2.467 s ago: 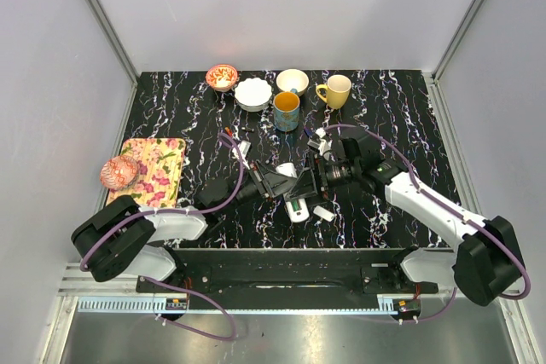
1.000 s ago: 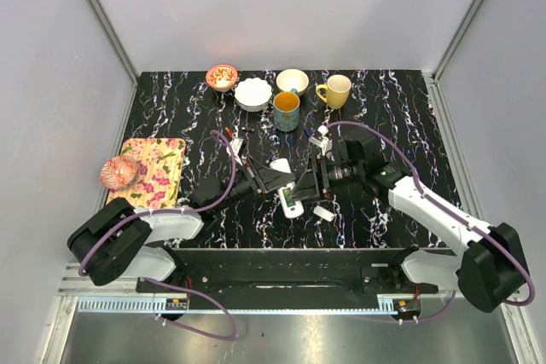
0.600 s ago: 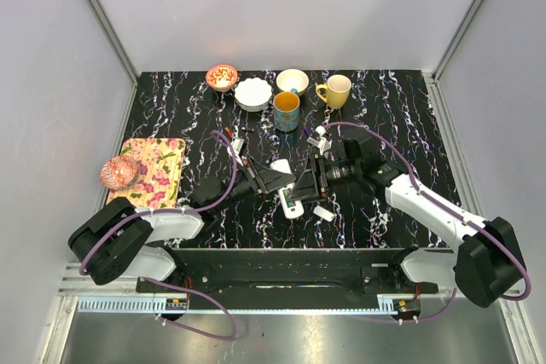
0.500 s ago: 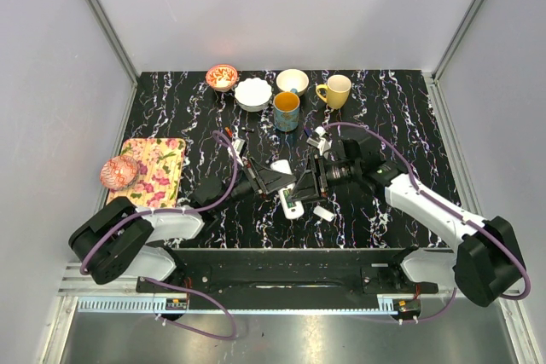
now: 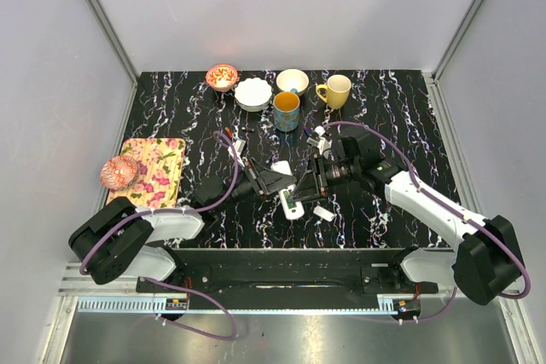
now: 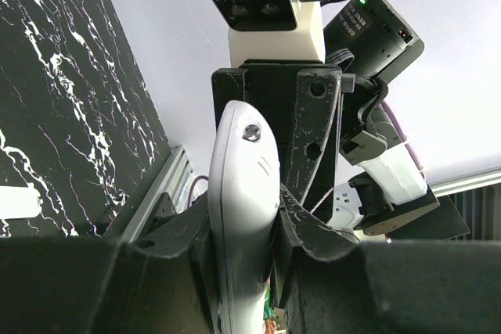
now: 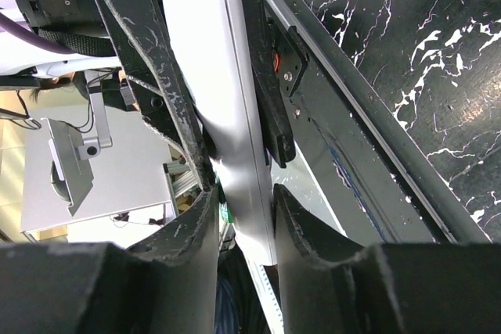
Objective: Load the batteries into the remote control
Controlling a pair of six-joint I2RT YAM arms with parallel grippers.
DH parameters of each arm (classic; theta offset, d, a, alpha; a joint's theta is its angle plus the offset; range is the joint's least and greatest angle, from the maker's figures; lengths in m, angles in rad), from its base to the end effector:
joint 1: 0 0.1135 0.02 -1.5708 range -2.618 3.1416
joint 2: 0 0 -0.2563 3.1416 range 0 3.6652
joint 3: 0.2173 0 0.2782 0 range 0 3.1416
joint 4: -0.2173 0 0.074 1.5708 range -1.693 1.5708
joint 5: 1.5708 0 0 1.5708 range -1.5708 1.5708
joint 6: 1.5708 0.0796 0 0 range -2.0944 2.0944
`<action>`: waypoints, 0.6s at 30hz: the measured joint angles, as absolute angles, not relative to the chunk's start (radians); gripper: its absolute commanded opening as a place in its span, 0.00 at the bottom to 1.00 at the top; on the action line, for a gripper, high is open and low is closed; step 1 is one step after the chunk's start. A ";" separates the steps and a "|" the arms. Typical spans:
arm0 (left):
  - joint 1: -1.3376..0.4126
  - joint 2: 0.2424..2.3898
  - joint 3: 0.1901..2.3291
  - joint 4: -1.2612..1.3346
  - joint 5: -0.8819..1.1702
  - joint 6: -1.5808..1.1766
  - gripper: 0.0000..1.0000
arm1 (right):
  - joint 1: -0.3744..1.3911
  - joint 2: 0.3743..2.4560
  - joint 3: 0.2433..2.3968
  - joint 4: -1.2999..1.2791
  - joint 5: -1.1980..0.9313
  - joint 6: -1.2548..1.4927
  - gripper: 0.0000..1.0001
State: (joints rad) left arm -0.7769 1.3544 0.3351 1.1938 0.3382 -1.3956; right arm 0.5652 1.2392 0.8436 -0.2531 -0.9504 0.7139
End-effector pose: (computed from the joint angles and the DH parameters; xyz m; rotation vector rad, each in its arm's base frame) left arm 0.1991 -0.2328 0.1898 -0.1903 1.7447 -1.9504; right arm 0.2239 0.2187 0.2338 -0.4320 2.4308 1.6967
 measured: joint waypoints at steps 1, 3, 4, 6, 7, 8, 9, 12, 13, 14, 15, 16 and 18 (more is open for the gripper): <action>-0.778 1.354 0.335 1.193 0.337 -1.395 0.00 | 0.565 1.240 0.844 -0.255 -0.950 0.714 0.33; -0.780 1.354 0.335 1.190 0.335 -1.396 0.00 | 0.565 1.240 0.844 -0.258 -0.950 0.714 0.30; -0.781 1.354 0.335 1.189 0.333 -1.396 0.00 | 0.565 1.241 0.844 -0.260 -0.951 0.714 0.29; -0.784 1.354 0.335 1.187 0.329 -1.396 0.00 | 0.565 1.241 0.844 -0.260 -0.951 0.714 0.27; -0.785 1.354 0.335 1.187 0.328 -1.396 0.00 | 0.565 1.241 0.844 -0.261 -0.950 0.714 0.26; -0.786 1.354 0.336 1.185 0.326 -1.396 0.00 | 0.565 1.241 0.844 -0.262 -0.950 0.714 0.25; -0.787 1.354 0.336 1.184 0.325 -1.396 0.00 | 0.565 1.241 0.844 -0.262 -0.950 0.714 0.23; -0.794 1.354 0.336 1.181 0.318 -1.396 0.00 | 0.565 1.241 0.844 -0.270 -0.950 0.715 0.18; -0.796 1.354 0.336 1.179 0.316 -1.396 0.00 | 0.565 1.241 0.844 -0.272 -0.950 0.715 0.17; -0.799 1.354 0.337 1.175 0.314 -1.396 0.00 | 0.565 1.241 0.844 -0.275 -0.950 0.715 0.16; -0.801 1.354 0.339 1.173 0.311 -1.395 0.00 | 0.565 1.241 0.844 -0.278 -0.950 0.715 0.15; -0.804 1.354 0.340 1.168 0.308 -1.395 0.00 | 0.565 1.241 0.844 -0.280 -0.950 0.715 0.11; -0.809 1.354 0.343 1.162 0.301 -1.393 0.00 | 0.566 1.241 0.844 -0.284 -0.947 0.716 0.07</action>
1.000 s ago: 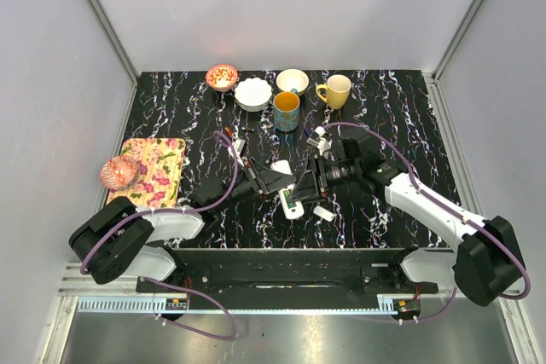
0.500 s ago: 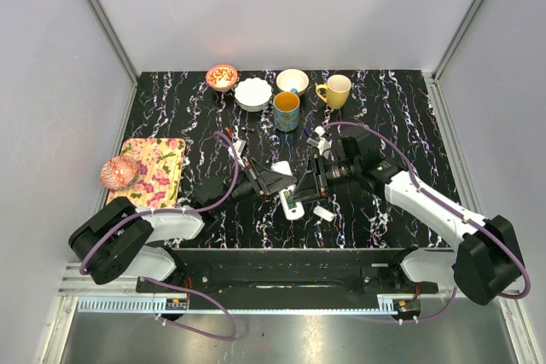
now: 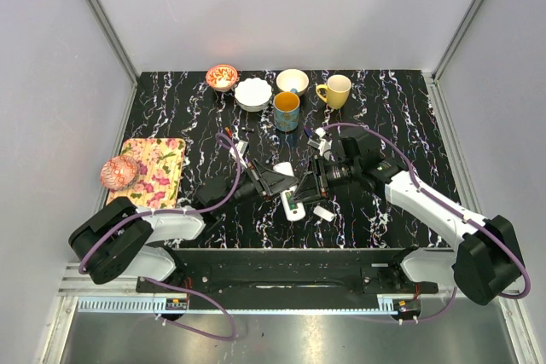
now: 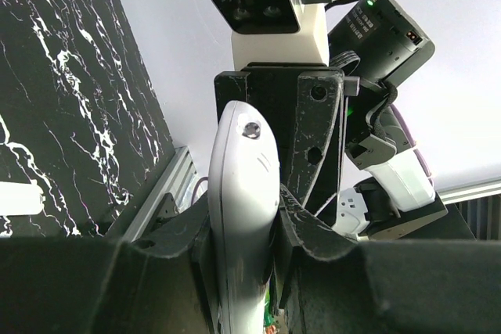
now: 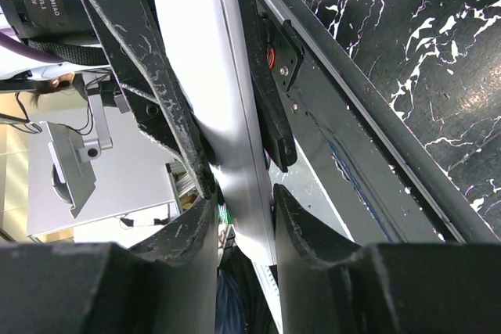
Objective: Load the batteries into the remote control
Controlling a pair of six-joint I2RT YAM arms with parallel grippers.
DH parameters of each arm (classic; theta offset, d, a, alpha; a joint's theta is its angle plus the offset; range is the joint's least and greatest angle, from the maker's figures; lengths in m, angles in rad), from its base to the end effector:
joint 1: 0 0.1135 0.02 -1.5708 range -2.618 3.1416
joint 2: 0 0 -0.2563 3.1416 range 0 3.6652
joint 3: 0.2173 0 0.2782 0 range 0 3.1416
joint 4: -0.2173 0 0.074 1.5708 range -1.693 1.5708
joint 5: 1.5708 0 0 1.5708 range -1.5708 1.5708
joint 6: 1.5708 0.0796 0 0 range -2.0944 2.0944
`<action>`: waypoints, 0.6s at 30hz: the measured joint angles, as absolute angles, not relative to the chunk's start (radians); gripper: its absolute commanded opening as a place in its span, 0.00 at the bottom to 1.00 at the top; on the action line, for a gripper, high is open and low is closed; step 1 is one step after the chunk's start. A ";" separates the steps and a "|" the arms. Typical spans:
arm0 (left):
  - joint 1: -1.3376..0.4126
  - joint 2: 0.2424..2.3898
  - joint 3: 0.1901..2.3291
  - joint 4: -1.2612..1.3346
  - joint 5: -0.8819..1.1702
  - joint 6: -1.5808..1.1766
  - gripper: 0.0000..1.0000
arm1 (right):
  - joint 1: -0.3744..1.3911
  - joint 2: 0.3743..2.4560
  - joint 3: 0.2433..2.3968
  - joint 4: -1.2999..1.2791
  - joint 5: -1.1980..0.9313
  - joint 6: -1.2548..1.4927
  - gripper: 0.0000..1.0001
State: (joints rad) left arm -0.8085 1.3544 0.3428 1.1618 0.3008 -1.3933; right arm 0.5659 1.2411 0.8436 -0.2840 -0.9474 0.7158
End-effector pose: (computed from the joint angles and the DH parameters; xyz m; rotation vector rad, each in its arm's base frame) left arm 0.1958 -0.2392 0.1878 -0.2095 1.7679 -1.9379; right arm 0.2222 0.2177 0.2302 -0.4100 2.4685 1.6914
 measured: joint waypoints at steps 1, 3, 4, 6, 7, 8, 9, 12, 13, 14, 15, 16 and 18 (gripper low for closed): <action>-0.811 1.354 0.344 1.159 0.295 -1.391 0.00 | 0.567 1.241 0.844 -0.285 -0.944 0.716 0.02; -0.814 1.354 0.346 1.153 0.283 -1.388 0.00 | 0.568 1.241 0.844 -0.285 -0.937 0.717 0.00; -0.816 1.354 0.347 1.151 0.278 -1.388 0.00 | 0.569 1.241 0.844 -0.285 -0.933 0.719 0.00; -0.818 1.354 0.347 1.150 0.270 -1.387 0.00 | 0.570 1.241 0.844 -0.284 -0.929 0.723 0.00; -0.822 1.354 0.347 1.149 0.263 -1.386 0.00 | 0.570 1.241 0.844 -0.284 -0.925 0.724 0.00; -0.824 1.354 0.347 1.147 0.257 -1.387 0.00 | 0.571 1.241 0.844 -0.284 -0.923 0.727 0.00; -0.825 1.354 0.347 1.146 0.252 -1.386 0.00 | 0.571 1.241 0.844 -0.284 -0.919 0.728 0.00; -0.828 1.354 0.347 1.145 0.237 -1.385 0.00 | 0.574 1.240 0.844 -0.281 -0.905 0.736 0.00; -0.829 1.354 0.347 1.145 0.234 -1.385 0.00 | 0.574 1.239 0.844 -0.280 -0.900 0.739 0.00; -0.831 1.354 0.347 1.145 0.229 -1.385 0.00 | 0.575 1.238 0.844 -0.278 -0.897 0.743 0.00; -0.831 1.354 0.347 1.145 0.225 -1.385 0.00 | 0.575 1.238 0.843 -0.276 -0.894 0.747 0.00; -0.832 1.354 0.347 1.145 0.220 -1.385 0.00 | 0.576 1.238 0.843 -0.274 -0.890 0.751 0.00; -0.834 1.354 0.347 1.145 0.208 -1.385 0.00 | 0.577 1.238 0.843 -0.270 -0.882 0.759 0.00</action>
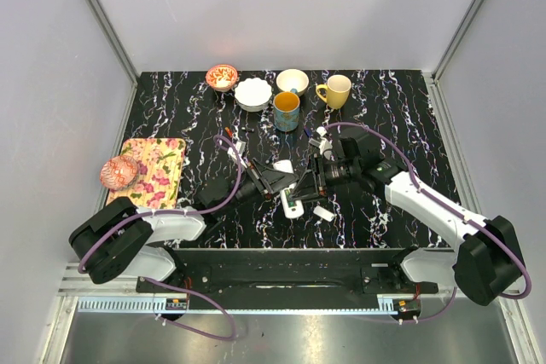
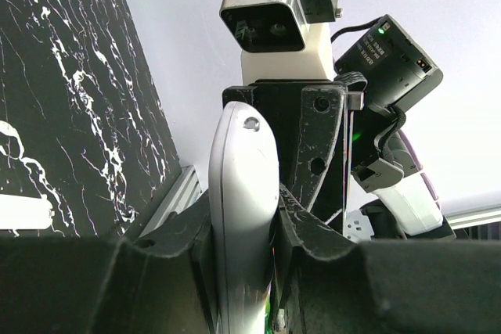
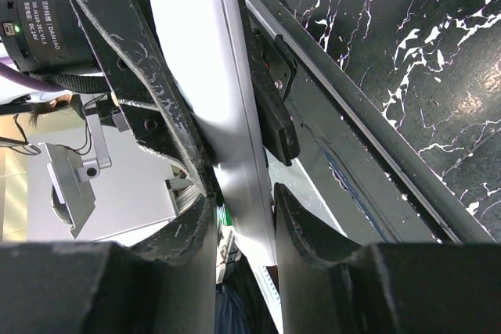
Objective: Load the batteries into the remote control
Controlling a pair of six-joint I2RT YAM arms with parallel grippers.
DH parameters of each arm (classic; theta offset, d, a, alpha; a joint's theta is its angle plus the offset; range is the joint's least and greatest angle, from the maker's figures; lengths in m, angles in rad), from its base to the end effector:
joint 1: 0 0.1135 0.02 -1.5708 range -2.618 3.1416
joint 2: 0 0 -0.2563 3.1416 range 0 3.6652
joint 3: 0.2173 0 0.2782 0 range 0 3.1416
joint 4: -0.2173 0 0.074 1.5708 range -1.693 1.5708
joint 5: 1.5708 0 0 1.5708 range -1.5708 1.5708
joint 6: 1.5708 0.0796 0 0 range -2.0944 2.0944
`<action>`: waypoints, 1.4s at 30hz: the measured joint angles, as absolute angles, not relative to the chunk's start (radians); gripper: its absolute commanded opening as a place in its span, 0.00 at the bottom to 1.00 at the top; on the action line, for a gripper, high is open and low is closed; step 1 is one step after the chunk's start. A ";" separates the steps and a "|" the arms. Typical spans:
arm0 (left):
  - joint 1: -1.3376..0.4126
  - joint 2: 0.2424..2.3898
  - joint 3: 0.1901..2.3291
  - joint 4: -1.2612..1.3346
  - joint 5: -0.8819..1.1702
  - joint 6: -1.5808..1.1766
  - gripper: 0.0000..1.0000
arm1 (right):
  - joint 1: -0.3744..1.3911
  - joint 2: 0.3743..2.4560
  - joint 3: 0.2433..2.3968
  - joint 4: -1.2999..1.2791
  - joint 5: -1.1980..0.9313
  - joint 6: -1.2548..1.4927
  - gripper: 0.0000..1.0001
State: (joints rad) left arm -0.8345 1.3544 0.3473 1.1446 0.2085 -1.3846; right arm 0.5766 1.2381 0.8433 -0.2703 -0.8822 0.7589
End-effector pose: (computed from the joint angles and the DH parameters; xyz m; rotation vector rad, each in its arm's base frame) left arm 0.1968 -0.2417 0.1871 -0.2743 1.7495 -1.8893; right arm 0.2248 0.2195 0.2297 -0.3364 2.4832 1.6413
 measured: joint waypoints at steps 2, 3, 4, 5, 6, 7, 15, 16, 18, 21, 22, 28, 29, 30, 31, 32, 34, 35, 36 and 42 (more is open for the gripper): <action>-0.838 1.354 0.347 1.144 0.197 -1.385 0.00 | 0.577 1.238 0.843 -0.266 -0.878 0.765 0.00; -0.840 1.354 0.347 1.144 0.193 -1.384 0.00 | 0.578 1.238 0.843 -0.266 -0.875 0.769 0.00; -0.842 1.354 0.347 1.144 0.189 -1.384 0.00 | 0.579 1.238 0.843 -0.266 -0.872 0.773 0.01; -0.844 1.354 0.347 1.144 0.184 -1.383 0.00 | 0.580 1.238 0.843 -0.266 -0.871 0.777 0.03; -0.846 1.354 0.347 1.144 0.181 -1.381 0.00 | 0.580 1.238 0.843 -0.266 -0.870 0.780 0.04; -0.847 1.354 0.347 1.143 0.178 -1.380 0.00 | 0.581 1.239 0.843 -0.266 -0.867 0.783 0.06; -0.857 1.349 0.347 1.100 0.147 -1.366 0.00 | 0.582 1.267 0.843 -0.267 -0.859 0.794 0.11; -0.858 1.348 0.347 1.092 0.143 -1.365 0.00 | 0.582 1.270 0.843 -0.267 -0.857 0.794 0.12; -0.859 1.347 0.347 1.088 0.140 -1.362 0.00 | 0.582 1.273 0.843 -0.267 -0.856 0.795 0.15; -0.860 1.347 0.347 1.085 0.136 -1.360 0.00 | 0.582 1.277 0.843 -0.266 -0.857 0.798 0.20; -0.860 1.347 0.347 1.085 0.136 -1.359 0.00 | 0.582 1.278 0.843 -0.266 -0.858 0.799 0.22; -0.859 1.310 0.347 1.049 0.134 -1.334 0.00 | 0.580 1.298 0.845 -0.238 -0.915 0.801 0.37; -0.858 1.301 0.347 1.042 0.136 -1.330 0.00 | 0.580 1.301 0.846 -0.231 -0.929 0.800 0.38; -0.857 1.295 0.347 1.040 0.139 -1.326 0.00 | 0.580 1.303 0.848 -0.229 -0.941 0.798 0.40; -0.855 1.290 0.348 1.040 0.145 -1.323 0.00 | 0.580 1.304 0.851 -0.228 -0.948 0.793 0.42; -0.852 1.288 0.348 1.041 0.150 -1.320 0.00 | 0.580 1.304 0.854 -0.230 -0.952 0.788 0.43; -0.849 1.288 0.353 1.040 0.159 -1.317 0.00 | 0.580 1.304 0.859 -0.231 -0.954 0.776 0.45; -0.849 1.288 0.357 1.040 0.167 -1.316 0.00 | 0.580 1.304 0.862 -0.231 -0.955 0.769 0.46; -0.850 1.288 0.360 1.040 0.172 -1.316 0.00 | 0.580 1.304 0.864 -0.231 -0.957 0.764 0.47; -0.849 1.288 0.366 1.044 0.189 -1.318 0.00 | 0.580 1.301 0.882 -0.271 -0.958 0.712 0.52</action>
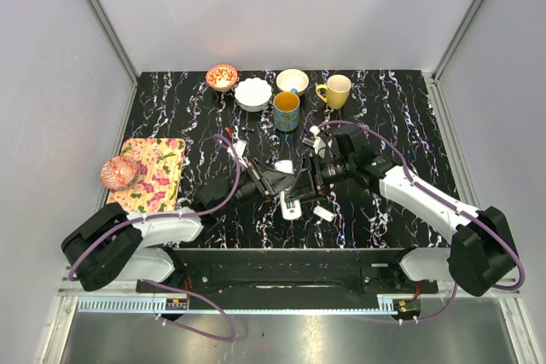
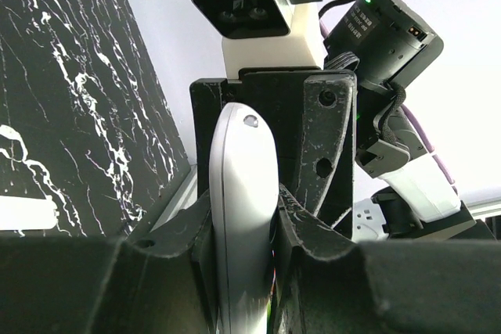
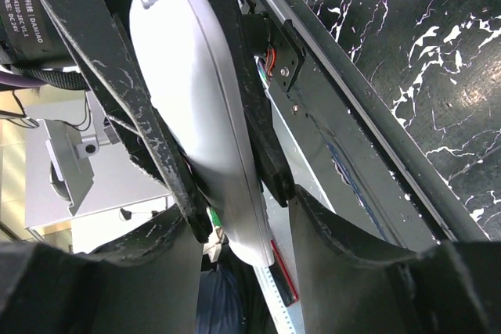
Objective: Load the batteries into the remote control
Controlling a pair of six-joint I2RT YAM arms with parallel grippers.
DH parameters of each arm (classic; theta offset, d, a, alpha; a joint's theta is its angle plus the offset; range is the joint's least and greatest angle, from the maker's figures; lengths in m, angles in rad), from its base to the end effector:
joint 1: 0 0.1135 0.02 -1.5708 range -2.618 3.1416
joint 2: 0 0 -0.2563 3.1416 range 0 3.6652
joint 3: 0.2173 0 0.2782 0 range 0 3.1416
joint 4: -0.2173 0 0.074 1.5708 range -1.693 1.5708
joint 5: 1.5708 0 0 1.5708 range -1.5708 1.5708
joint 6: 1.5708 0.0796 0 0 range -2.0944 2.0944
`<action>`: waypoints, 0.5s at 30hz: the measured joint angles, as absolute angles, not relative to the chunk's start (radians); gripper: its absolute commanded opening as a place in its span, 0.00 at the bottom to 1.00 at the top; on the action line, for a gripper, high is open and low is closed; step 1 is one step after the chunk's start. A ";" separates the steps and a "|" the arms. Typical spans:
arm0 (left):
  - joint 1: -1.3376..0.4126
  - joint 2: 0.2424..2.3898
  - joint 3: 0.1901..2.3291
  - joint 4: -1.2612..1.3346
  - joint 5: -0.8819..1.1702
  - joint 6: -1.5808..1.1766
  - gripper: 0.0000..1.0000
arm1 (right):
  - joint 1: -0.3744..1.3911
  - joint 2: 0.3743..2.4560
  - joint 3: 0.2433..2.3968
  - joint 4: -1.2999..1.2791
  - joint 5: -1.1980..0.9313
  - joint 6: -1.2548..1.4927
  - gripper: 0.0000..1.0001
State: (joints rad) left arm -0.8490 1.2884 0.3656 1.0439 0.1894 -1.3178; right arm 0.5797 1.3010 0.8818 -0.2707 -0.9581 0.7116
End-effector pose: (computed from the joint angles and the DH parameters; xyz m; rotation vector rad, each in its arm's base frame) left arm 0.1945 -0.2437 0.1976 -0.2249 1.7534 -1.8316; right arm 0.2292 0.2279 0.2285 -0.4357 2.4768 1.7061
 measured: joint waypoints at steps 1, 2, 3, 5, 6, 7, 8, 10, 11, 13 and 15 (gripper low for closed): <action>-0.849 1.288 0.366 1.045 0.192 -1.318 0.00 | 0.580 1.299 0.887 -0.285 -0.955 0.700 0.52; -0.849 1.289 0.368 1.048 0.197 -1.321 0.00 | 0.580 1.296 0.892 -0.298 -0.952 0.687 0.53; -0.849 1.290 0.369 1.048 0.201 -1.324 0.00 | 0.580 1.294 0.896 -0.307 -0.950 0.677 0.55; -0.849 1.291 0.374 1.050 0.211 -1.333 0.00 | 0.580 1.283 0.901 -0.324 -0.942 0.656 0.56; -0.849 1.291 0.376 1.051 0.215 -1.336 0.00 | 0.580 1.274 0.903 -0.334 -0.938 0.645 0.58; -0.849 1.291 0.377 1.055 0.221 -1.338 0.00 | 0.580 1.268 0.903 -0.339 -0.936 0.639 0.58; -0.849 1.291 0.378 1.057 0.228 -1.341 0.00 | 0.580 1.261 0.903 -0.342 -0.934 0.633 0.59; -0.847 1.291 0.380 1.065 0.236 -1.346 0.00 | 0.580 1.248 0.903 -0.345 -0.933 0.623 0.60; -0.846 1.291 0.381 1.070 0.240 -1.350 0.00 | 0.580 1.242 0.903 -0.345 -0.932 0.619 0.61; -0.845 1.292 0.385 1.073 0.246 -1.358 0.00 | 0.580 1.232 0.903 -0.345 -0.932 0.614 0.61; -0.845 1.296 0.389 1.082 0.252 -1.363 0.00 | 0.580 1.227 0.903 -0.345 -0.932 0.611 0.62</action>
